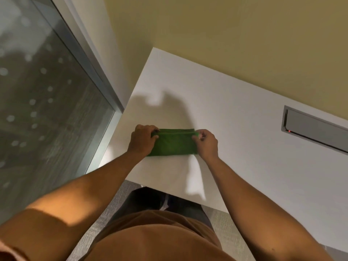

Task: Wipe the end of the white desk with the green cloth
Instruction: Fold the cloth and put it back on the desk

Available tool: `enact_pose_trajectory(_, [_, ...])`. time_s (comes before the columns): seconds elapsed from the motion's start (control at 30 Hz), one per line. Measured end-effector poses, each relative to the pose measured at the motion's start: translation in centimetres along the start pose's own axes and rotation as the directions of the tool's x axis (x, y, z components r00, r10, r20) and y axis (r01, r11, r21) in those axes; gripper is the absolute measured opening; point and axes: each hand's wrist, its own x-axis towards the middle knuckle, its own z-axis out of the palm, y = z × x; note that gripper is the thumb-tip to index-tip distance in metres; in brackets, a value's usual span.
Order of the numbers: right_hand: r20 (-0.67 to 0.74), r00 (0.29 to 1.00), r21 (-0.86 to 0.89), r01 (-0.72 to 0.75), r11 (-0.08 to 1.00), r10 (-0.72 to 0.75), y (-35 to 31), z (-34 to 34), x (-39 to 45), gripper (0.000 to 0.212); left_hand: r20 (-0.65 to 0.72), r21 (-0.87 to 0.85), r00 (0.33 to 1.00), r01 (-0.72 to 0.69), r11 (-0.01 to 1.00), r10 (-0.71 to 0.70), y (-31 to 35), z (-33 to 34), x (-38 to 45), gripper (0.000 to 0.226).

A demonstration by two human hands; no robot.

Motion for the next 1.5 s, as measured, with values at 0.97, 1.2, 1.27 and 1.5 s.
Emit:
enact_pose_trajectory(0.97, [0.261, 0.947, 0.674, -0.317, 0.668, 0.186, 10.4, -14.8, -1.3, 0.036, 0.523, -0.778, 0.799, 0.59, 0.216, -0.297, 13.5, 8.2, -2.1, 0.019])
enact_pose_trajectory(1.2, [0.11, 0.963, 0.642, -0.258, 0.722, 0.246, 14.3, -23.6, 7.8, 0.027, 0.427, -0.78, 0.884, 0.466, 0.418, -0.189, 24.4, 13.1, 3.9, 0.042])
enact_pose_trajectory(1.27, [0.079, 0.966, 0.619, -0.242, 0.747, 0.248, 14.6, -25.7, 11.3, 0.028, 0.386, -0.778, 0.905, 0.423, 0.464, -0.178, 27.3, 14.5, 6.5, 0.039])
enact_pose_trajectory(1.5, [-0.044, 0.979, 0.483, -0.155, 0.862, 0.201, 13.6, -30.9, 22.9, 0.027, 0.224, -0.742, 0.958, 0.286, 0.606, -0.177, 34.3, 17.9, 16.1, 0.027])
